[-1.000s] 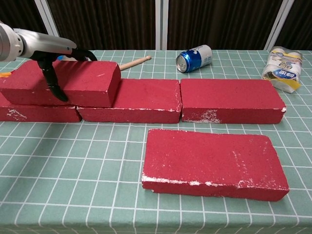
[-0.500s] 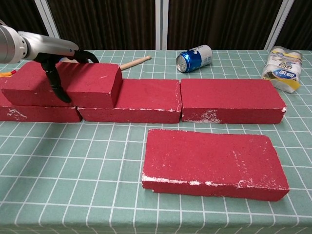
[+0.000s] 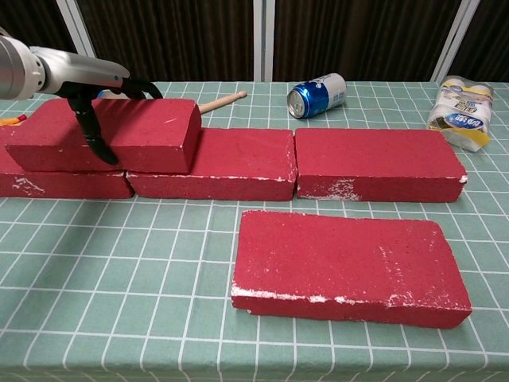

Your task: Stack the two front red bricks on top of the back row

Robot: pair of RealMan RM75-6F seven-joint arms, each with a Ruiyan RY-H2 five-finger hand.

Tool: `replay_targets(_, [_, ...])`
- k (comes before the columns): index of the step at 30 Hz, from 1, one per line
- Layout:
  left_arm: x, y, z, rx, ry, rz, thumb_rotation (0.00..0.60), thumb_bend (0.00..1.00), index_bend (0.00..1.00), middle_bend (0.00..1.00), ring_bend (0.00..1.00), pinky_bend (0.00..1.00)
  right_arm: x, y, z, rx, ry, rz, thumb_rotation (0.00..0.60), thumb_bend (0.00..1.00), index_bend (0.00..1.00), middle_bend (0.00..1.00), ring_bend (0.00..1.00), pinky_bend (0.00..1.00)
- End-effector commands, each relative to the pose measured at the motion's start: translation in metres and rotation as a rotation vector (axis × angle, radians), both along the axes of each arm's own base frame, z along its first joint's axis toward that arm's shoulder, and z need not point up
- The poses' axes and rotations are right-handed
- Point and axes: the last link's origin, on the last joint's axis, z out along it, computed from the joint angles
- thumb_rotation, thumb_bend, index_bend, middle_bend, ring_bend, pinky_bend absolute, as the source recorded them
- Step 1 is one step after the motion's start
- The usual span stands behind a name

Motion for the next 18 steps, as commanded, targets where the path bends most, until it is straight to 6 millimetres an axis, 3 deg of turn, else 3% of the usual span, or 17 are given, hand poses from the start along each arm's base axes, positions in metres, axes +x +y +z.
replay_targets(1, [0.0001, -0.0002, -0.0007, -0.001, 0.002, 0.001, 0.600, 0.06, 0.04, 0.20, 0.07, 0.00, -0.0002, -0.0001, -0.0002, 0.001, -0.001, -0.001, 0.600, 0.07, 0.00, 0.00, 0.00, 0.00])
replay_targets(18, [0.0001, -0.0003, -0.0035, -0.002, 0.016, 0.017, 0.600, 0.06, 0.04, 0.20, 0.07, 0.00, -0.0025, -0.0001, -0.0002, 0.004, 0.000, -0.006, 0.600, 0.07, 0.00, 0.00, 0.00, 0.00])
